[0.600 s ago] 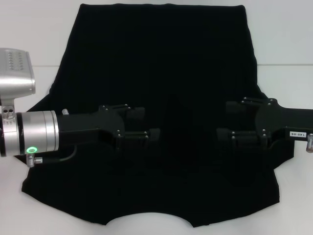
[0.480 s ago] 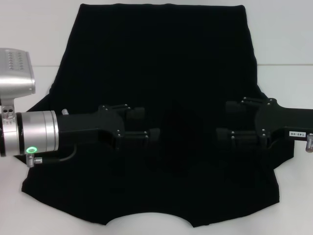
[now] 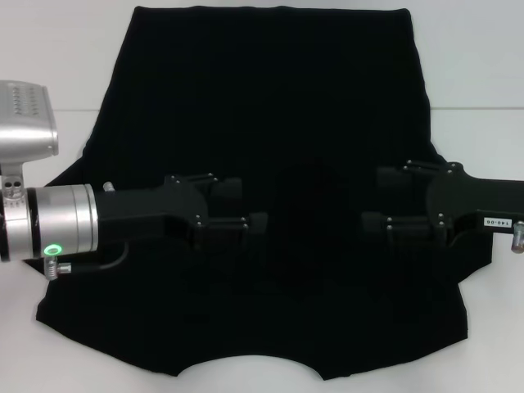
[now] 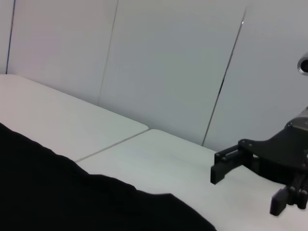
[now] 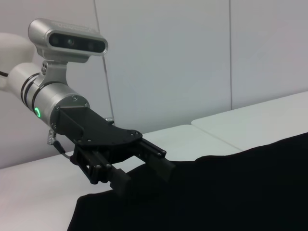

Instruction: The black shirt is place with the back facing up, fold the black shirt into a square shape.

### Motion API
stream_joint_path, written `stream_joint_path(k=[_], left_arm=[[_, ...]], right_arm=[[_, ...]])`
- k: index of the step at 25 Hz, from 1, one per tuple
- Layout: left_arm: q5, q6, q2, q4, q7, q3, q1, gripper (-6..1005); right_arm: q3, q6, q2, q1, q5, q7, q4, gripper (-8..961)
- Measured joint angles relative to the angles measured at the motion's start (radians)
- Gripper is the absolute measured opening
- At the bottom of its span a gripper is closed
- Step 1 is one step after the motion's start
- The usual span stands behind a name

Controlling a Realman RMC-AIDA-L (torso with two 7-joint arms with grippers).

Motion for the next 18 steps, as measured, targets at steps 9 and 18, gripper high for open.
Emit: stream_joint_path(k=[9,18], left_arm=[[-0.022,-0.100,0.017,0.013,-0.270,-0.060,-0.029,797],[0.130,-0.266,0.056,0.066,-0.549,-0.185,-0.022,797]], right_arm=[[0.001,0.006,0.014,0.009,0.002,0.017,0.003,859],[-0.013,0.031,0.029,0.052,-0.029,0.085,0.008,852]])
